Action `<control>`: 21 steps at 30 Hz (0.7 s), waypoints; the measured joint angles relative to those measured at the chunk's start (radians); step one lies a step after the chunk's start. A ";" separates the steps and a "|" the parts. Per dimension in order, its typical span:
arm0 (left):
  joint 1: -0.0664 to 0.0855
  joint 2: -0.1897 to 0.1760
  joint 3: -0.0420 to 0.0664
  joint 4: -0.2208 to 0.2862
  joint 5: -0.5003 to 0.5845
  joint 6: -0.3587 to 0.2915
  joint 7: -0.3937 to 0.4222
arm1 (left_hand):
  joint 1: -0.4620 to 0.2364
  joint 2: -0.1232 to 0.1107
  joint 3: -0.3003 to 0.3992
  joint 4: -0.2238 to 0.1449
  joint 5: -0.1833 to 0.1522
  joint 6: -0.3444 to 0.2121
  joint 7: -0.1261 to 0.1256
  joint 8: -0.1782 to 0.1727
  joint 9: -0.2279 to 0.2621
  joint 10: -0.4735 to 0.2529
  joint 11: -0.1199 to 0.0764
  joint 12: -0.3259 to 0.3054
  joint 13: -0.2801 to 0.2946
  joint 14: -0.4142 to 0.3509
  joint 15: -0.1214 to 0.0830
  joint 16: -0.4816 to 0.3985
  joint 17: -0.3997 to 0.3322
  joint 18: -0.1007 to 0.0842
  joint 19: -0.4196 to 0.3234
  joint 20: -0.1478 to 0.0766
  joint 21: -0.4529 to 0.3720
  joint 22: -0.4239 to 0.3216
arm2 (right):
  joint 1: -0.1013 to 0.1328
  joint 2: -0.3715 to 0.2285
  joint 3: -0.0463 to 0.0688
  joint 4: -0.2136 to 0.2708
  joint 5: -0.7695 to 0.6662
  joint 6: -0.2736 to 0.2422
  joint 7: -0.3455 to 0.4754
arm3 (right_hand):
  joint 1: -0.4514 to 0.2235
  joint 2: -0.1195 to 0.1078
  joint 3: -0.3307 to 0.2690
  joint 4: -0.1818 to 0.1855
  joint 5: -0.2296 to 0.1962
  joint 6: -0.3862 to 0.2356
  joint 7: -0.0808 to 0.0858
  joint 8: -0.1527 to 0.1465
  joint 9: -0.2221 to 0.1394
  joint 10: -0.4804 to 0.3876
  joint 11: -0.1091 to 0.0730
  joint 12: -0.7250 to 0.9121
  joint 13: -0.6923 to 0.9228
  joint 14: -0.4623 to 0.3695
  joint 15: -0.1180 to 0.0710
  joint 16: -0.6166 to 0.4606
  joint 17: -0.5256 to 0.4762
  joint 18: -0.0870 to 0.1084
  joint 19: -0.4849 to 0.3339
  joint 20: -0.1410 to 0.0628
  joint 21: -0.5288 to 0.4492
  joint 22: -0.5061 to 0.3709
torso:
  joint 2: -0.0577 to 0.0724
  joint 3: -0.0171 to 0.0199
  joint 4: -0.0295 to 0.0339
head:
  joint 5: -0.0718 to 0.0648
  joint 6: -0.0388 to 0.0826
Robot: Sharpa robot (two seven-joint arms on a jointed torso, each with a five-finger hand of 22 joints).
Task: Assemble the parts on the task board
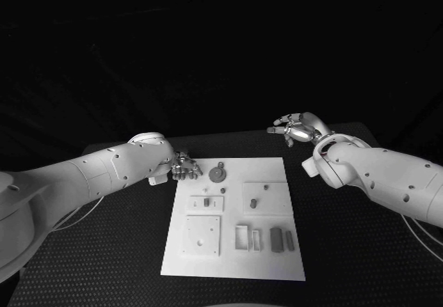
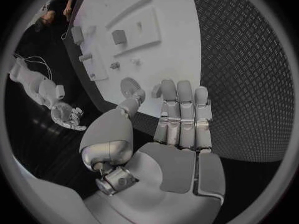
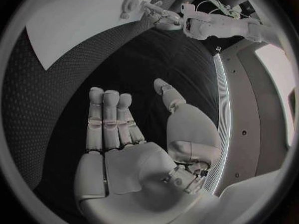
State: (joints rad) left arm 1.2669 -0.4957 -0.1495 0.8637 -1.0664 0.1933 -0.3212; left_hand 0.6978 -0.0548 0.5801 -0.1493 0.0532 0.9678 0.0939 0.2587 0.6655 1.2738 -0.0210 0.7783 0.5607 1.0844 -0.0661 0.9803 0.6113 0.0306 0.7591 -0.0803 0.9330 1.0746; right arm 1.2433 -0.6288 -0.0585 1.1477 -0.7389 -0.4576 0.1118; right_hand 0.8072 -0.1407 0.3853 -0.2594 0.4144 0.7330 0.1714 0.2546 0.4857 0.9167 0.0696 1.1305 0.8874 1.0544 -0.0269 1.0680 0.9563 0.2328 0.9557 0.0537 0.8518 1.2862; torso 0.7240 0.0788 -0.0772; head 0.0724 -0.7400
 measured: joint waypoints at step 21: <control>0.000 -0.001 0.000 -0.002 0.006 0.000 0.004 | 0.058 0.163 0.017 -0.097 0.000 0.037 -0.014 0.018 0.007 0.010 -0.009 -0.005 0.004 0.004 0.004 -0.004 0.009 0.000 0.000 0.000 -0.004 0.016 | 0.000 0.000 0.000 0.000 0.000 0.000 0.000 | 0.004 0.004 0.000 0.000 0.000 0.002 -0.002 0.000 -0.001 0.000 0.000 0.004 -0.002 0.001 0.001 0.000 -0.001 0.000 0.000 0.000 0.000 0.001 | 0.000 0.0001 0.0000 | -0.002 -0.003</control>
State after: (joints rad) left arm 1.2667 -0.4966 -0.1495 0.8613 -1.0600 0.1931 -0.3174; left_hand 0.7557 0.1084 0.5968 -0.2465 0.0532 1.0046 0.0801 0.2767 0.6727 1.2833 -0.0304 0.7736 0.5647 1.0881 -0.0624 0.9765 0.6202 0.0306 0.7591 -0.0803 0.9291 1.0903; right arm 1.2432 -0.6284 -0.0586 1.1473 -0.7390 -0.4575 0.1115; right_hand 0.8112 -0.1368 0.3853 -0.2594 0.4144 0.7348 0.1696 0.2546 0.4849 0.9167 0.0697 1.1344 0.8855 1.0553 -0.0261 1.0680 0.9553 0.2328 0.9557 0.0537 0.8518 1.2870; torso 0.7238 0.0789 -0.0772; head 0.0706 -0.7426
